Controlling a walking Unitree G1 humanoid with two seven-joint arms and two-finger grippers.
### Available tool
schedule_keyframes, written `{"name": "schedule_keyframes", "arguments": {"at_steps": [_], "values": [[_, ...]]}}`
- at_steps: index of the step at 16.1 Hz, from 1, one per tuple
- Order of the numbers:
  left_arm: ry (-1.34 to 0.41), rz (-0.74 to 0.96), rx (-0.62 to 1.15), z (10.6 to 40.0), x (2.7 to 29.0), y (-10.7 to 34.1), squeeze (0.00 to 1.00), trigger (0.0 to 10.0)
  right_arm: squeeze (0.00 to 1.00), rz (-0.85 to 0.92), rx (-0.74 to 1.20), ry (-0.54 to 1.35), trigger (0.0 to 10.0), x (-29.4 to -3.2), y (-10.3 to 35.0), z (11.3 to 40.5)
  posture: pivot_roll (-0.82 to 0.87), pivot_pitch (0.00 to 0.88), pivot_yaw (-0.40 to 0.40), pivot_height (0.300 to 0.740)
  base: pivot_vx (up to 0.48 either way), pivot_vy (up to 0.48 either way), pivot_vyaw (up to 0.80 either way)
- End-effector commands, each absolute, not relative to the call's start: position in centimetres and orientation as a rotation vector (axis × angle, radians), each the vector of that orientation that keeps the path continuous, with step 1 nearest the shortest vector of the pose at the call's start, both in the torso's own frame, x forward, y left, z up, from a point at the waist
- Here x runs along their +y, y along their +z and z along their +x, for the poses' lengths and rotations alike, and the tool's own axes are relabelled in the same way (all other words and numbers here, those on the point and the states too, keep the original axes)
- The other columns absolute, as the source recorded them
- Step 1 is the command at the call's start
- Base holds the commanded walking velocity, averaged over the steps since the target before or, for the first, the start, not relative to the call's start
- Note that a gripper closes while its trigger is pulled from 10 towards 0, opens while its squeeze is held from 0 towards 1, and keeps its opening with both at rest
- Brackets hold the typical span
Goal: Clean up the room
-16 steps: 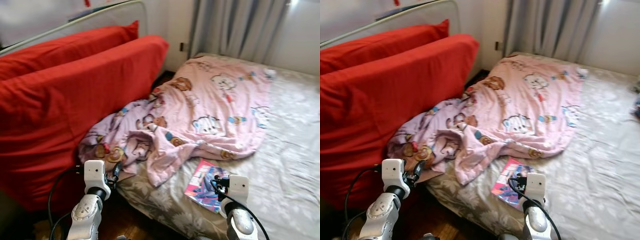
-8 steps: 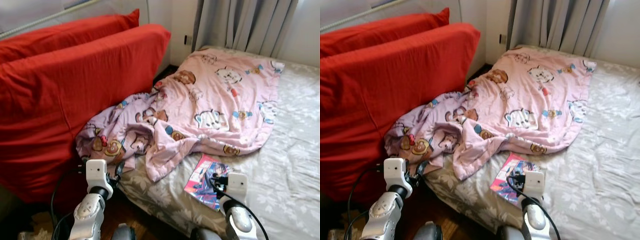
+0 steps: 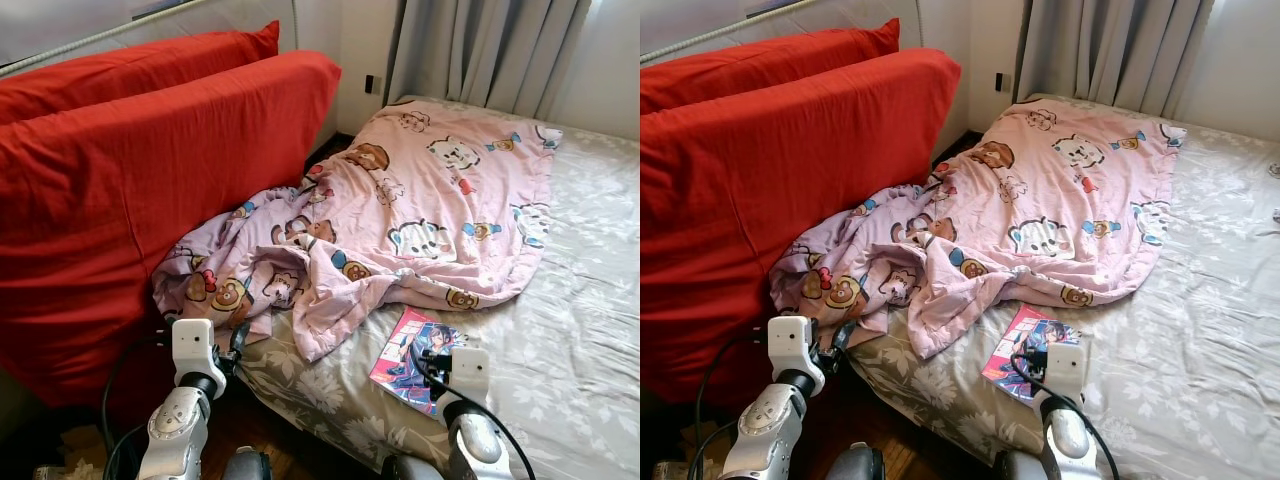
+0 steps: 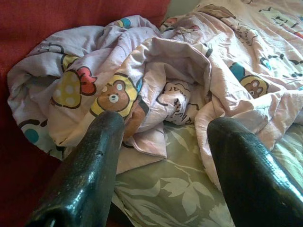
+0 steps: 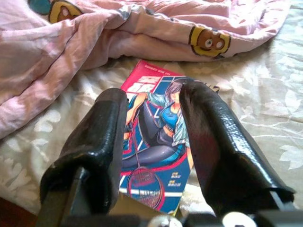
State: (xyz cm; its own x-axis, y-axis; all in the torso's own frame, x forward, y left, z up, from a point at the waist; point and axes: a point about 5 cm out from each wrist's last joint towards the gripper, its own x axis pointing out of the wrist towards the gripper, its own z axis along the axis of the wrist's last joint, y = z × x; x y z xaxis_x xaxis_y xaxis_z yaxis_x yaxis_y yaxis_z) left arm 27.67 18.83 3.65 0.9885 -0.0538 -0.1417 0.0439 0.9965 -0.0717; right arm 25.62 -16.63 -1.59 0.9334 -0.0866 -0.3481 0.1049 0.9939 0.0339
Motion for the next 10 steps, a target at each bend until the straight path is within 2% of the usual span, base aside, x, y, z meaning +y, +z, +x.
{"name": "schedule_keyframes", "arguments": {"at_steps": [1,6,10], "values": [[-0.06,-0.07,0.137,27.88,18.6,4.01,0.0,10.0,0.0,0.044,0.368,-0.096,10.0,-16.46,-1.6,25.77,-0.04,0.041,-0.001,0.64,0.0,0.0,0.0],[-0.079,-0.061,0.138,27.92,18.29,3.98,0.0,10.0,0.0,0.0,0.413,-0.131,10.0,-16.92,-2.01,25.7,-0.04,0.023,0.005,0.64,0.0,0.0,0.0],[-0.076,-0.052,0.138,27.83,18.62,4.03,0.0,10.0,0.0,0.02,0.451,-0.161,10.0,-17.06,-2.13,26.03,-0.03,0.044,0.003,0.64,0.0,0.0,0.0]]}}
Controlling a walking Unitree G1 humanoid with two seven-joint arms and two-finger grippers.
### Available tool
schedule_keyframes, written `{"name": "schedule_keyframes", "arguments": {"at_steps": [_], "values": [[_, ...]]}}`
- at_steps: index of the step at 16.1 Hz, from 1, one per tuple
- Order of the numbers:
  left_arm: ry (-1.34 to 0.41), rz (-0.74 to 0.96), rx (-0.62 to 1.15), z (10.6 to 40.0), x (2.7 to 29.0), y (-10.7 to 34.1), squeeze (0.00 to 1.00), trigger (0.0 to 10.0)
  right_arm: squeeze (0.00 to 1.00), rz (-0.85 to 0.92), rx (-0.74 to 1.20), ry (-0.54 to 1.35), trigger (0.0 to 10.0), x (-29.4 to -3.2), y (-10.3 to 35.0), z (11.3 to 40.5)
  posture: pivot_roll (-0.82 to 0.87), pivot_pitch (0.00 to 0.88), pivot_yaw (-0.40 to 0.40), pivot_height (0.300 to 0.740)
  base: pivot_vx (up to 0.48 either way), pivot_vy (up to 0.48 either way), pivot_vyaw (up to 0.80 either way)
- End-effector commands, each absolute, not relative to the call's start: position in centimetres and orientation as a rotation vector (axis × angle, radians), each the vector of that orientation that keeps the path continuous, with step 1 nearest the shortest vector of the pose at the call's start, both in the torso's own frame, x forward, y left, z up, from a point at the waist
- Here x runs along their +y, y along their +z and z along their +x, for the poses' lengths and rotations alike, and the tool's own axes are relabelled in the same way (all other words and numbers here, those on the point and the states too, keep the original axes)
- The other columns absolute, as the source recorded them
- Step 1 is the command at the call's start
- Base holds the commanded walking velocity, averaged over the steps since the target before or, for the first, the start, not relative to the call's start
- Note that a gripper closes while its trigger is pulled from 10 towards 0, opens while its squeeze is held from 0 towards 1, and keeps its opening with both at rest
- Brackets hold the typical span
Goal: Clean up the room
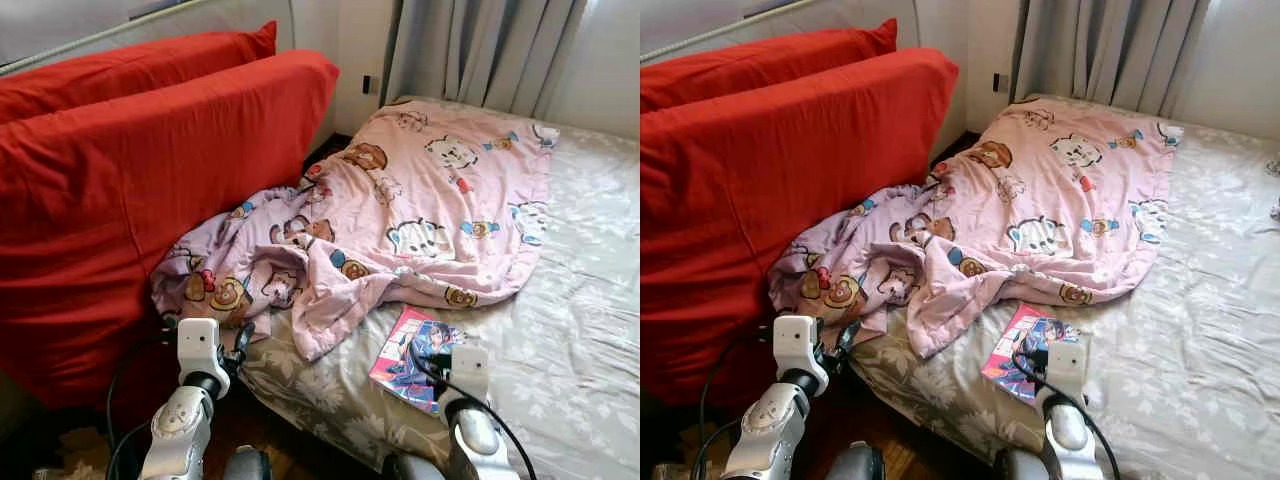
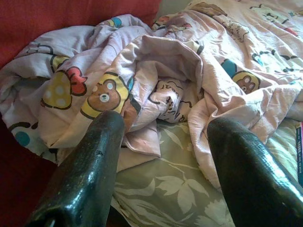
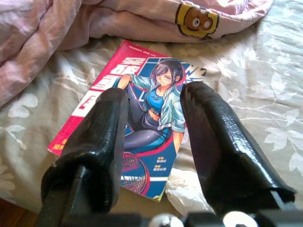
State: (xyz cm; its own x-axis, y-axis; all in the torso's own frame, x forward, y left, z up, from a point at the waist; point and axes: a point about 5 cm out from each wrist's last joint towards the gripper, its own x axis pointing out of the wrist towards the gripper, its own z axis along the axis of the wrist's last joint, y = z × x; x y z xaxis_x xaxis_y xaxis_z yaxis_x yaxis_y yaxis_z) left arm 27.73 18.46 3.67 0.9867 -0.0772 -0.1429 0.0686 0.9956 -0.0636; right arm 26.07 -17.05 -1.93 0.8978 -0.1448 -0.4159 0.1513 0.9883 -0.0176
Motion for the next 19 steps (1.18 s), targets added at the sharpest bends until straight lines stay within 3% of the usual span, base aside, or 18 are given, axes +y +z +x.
{"name": "schedule_keyframes", "arguments": {"at_steps": [1,12,18,19], "values": [[-0.073,-0.051,0.14,27.7,18.7,4.0,0.0,10.0,0.0,0.023,0.444,-0.154,10.0,-17.0,-2.1,26.1,-0.03,0.046,0.003,0.625,0.0,0.0,0.0],[-0.079,-0.034,0.134,27.7,18.7,4.3,0.0,10.0,0.0,-0.082,0.572,-0.204,10.0,-19.2,-2.2,26.9,-0.02,0.077,0.008,0.615,0.0,0.0,0.0],[-0.077,-0.023,0.132,27.4,19.0,4.6,0.0,10.0,0.02,-0.332,0.572,-0.003,10.0,-21.1,1.1,30.6,0.01,0.105,0.023,0.615,0.0,0.0,0.0],[-0.08,-0.015,0.134,27.3,19.1,4.6,0.0,10.0,1.0,-0.331,0.56,0.049,10.0,-21.5,2.2,31.5,0.02,0.115,0.03,0.615,0.0,0.0,0.0]]}}
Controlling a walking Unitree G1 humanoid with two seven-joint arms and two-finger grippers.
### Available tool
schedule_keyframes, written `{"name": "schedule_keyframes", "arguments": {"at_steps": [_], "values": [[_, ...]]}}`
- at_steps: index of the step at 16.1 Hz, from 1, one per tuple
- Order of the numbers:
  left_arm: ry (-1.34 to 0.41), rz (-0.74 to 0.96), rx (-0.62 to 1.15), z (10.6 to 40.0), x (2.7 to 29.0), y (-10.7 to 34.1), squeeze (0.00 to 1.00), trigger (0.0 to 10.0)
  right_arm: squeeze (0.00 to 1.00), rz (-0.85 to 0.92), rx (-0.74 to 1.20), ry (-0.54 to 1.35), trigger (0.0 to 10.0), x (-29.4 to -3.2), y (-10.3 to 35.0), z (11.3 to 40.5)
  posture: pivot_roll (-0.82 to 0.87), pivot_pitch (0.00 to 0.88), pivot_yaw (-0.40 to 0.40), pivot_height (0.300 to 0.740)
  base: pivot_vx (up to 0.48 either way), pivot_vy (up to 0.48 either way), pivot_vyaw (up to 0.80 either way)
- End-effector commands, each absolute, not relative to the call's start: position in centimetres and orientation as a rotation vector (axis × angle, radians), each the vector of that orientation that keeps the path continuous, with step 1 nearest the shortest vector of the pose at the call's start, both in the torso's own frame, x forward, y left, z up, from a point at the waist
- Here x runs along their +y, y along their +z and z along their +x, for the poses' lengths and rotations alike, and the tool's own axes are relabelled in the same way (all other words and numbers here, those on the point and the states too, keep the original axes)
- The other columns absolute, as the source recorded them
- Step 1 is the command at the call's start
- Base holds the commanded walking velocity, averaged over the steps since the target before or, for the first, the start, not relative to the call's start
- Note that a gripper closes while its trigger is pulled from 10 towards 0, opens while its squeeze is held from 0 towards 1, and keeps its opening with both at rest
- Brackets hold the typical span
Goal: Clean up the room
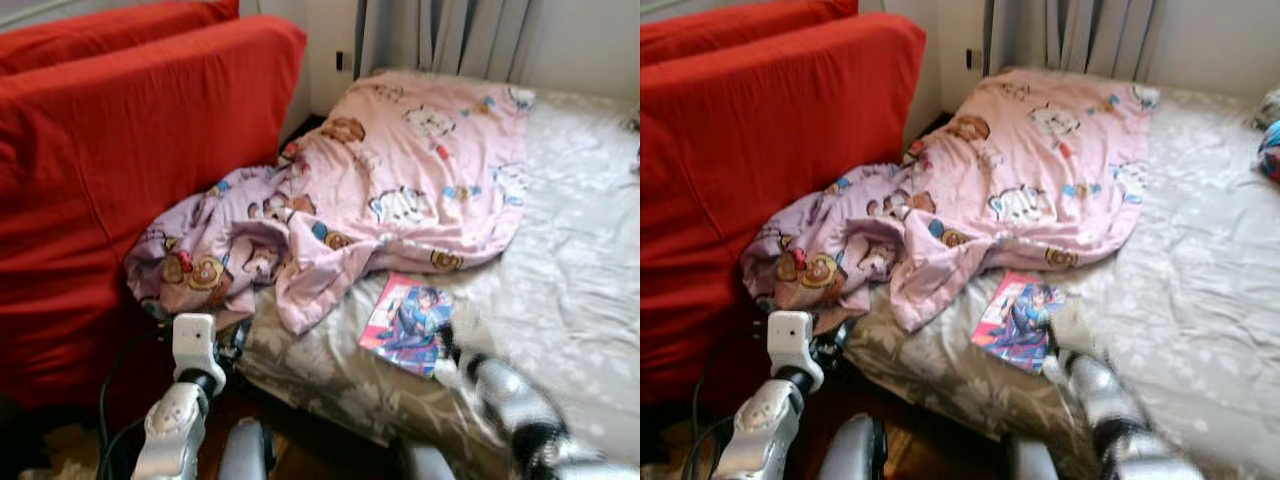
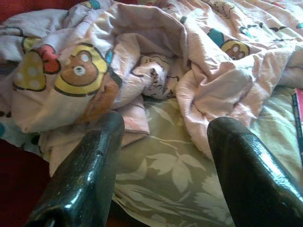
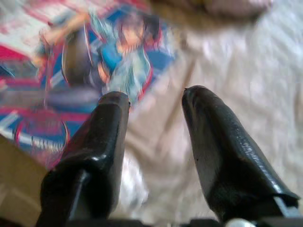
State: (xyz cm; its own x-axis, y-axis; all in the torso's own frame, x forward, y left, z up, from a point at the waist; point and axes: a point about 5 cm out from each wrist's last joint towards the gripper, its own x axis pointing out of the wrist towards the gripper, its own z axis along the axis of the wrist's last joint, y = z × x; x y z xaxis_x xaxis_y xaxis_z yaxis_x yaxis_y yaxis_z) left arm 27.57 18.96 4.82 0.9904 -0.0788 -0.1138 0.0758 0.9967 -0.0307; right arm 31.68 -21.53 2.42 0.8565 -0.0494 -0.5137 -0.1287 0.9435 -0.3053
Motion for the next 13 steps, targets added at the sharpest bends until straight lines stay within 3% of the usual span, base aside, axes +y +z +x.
{"name": "schedule_keyframes", "arguments": {"at_steps": [1,2,4,5,9,13], "values": [[-0.08,-0.009,0.138,27.3,19.3,4.6,0.0,10.0,1.0,-0.411,0.566,0.151,10.0,-21.6,3.0,32.2,0.02,0.118,0.032,0.615,0.0,0.0,0.0],[-0.079,-0.006,0.139,27.3,19.4,4.6,0.0,10.0,1.0,-0.504,0.582,0.242,10.0,-21.7,3.4,32.5,0.02,0.125,0.033,0.615,0.0,0.0,0.0],[-0.082,0.001,0.143,26.9,19.5,4.7,0.0,10.0,0.24,-0.639,0.653,0.35,10.0,-23.1,4.4,32.8,0.03,0.137,0.03,0.615,0.0,0.0,0.0],[-0.081,0.001,0.144,26.8,19.5,4.7,0.0,10.0,0.0,-0.653,0.671,0.372,10.0,-23.4,4.4,32.7,0.03,0.141,0.031,0.615,0.0,0.0,0.0],[-0.089,0.011,0.162,25.5,19.6,4.5,0.0,10.0,0.0,-0.824,0.786,0.485,10.0,-24.3,3.9,31.9,0.06,0.166,0.036,0.615,0.0,0.0,0.0],[-0.095,0.033,0.181,24.8,20.0,4.7,0.0,10.0,0.0,-0.77,0.802,0.517,10.0,-23.5,3.3,31.7,0.08,0.179,0.045,0.615,0.0,0.0,0.0]]}}
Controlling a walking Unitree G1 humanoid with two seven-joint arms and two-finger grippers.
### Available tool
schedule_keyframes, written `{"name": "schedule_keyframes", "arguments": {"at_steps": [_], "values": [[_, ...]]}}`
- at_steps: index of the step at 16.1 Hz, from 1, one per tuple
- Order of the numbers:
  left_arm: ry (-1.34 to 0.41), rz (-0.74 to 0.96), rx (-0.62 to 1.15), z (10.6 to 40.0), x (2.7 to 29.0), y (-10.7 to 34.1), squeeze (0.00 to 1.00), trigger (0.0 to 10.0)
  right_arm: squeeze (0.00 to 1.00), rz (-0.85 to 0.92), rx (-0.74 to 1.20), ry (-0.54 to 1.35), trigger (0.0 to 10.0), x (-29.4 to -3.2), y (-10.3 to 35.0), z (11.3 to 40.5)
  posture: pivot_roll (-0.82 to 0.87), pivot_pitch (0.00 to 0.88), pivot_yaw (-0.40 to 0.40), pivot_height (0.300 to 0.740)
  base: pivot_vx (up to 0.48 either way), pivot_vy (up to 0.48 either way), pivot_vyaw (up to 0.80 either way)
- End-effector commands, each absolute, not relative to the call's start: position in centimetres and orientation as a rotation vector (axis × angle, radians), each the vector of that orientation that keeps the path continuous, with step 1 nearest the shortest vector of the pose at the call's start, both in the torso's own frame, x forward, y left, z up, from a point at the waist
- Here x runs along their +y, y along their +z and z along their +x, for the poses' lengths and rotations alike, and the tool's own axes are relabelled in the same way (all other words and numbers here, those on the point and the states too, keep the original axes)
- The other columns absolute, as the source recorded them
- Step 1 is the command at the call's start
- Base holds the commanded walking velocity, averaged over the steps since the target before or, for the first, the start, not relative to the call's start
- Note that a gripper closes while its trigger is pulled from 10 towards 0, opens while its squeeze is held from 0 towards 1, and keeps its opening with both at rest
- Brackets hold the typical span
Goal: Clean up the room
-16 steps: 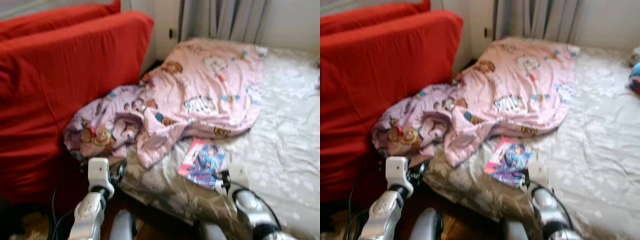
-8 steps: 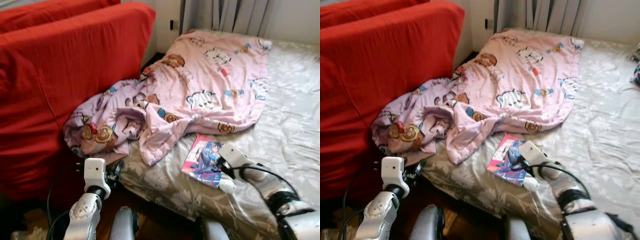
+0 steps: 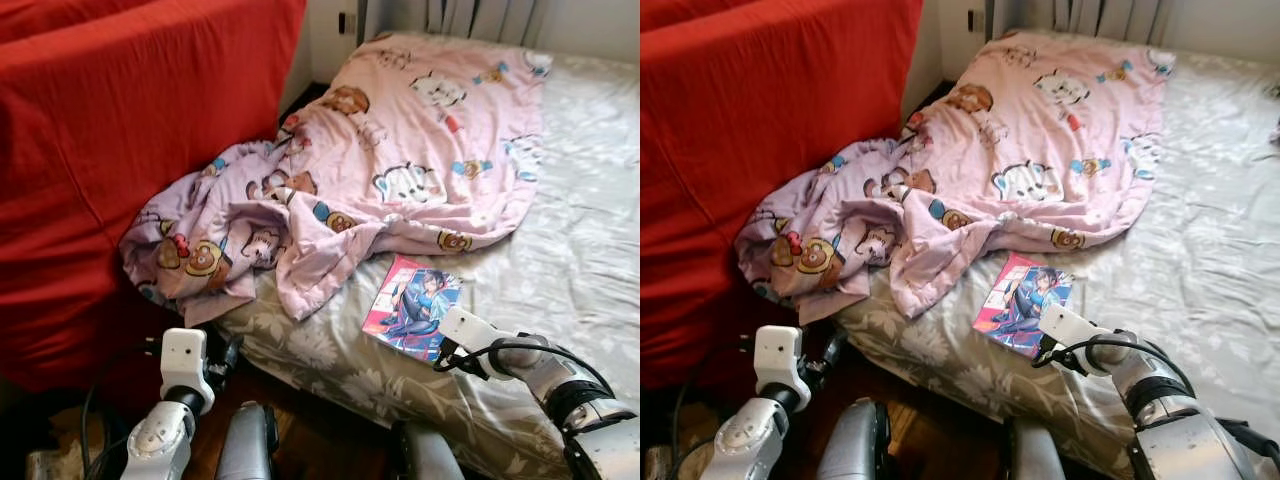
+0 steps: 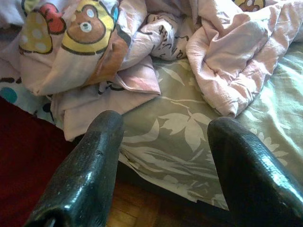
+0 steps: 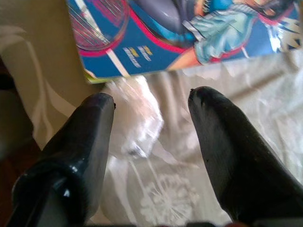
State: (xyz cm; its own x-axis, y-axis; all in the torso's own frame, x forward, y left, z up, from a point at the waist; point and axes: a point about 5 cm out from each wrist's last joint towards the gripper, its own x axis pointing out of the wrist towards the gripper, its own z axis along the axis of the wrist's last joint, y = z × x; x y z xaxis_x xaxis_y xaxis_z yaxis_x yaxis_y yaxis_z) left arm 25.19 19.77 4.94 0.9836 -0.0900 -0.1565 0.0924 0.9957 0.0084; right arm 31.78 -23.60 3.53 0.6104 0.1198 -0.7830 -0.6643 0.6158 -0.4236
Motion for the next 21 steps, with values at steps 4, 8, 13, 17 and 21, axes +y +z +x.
{"name": "schedule_keyframes", "arguments": {"at_steps": [4,8,13,17,21], "values": [[-0.103,0.036,0.199,24.2,20.0,4.6,0.0,10.0,0.0,-0.788,0.818,0.529,10.0,-23.4,2.9,31.3,0.08,0.179,0.051,0.615,0.0,0.0,0.0],[-0.113,0.04,0.218,23.8,19.9,4.5,0.0,10.0,0.0,-0.812,0.848,0.498,10.0,-23.9,2.4,30.8,0.08,0.192,0.058,0.615,0.0,0.0,0.0],[-0.116,0.051,0.226,23.8,20.1,4.7,0.0,10.0,0.0,-0.808,0.869,0.495,10.0,-24.1,2.0,30.4,0.09,0.206,0.067,0.615,0.0,0.0,0.0],[-0.116,0.057,0.23,23.8,20.2,4.7,0.0,10.0,0.0,-0.805,0.881,0.497,10.0,-24.0,1.8,30.2,0.09,0.208,0.069,0.615,0.0,0.0,0.0],[-0.118,0.059,0.232,23.7,20.1,4.7,0.0,10.0,0.0,-0.835,0.816,0.409,10.0,-24.3,2.4,31.0,0.1,0.21,0.067,0.615,0.0,0.0,0.0]]}}
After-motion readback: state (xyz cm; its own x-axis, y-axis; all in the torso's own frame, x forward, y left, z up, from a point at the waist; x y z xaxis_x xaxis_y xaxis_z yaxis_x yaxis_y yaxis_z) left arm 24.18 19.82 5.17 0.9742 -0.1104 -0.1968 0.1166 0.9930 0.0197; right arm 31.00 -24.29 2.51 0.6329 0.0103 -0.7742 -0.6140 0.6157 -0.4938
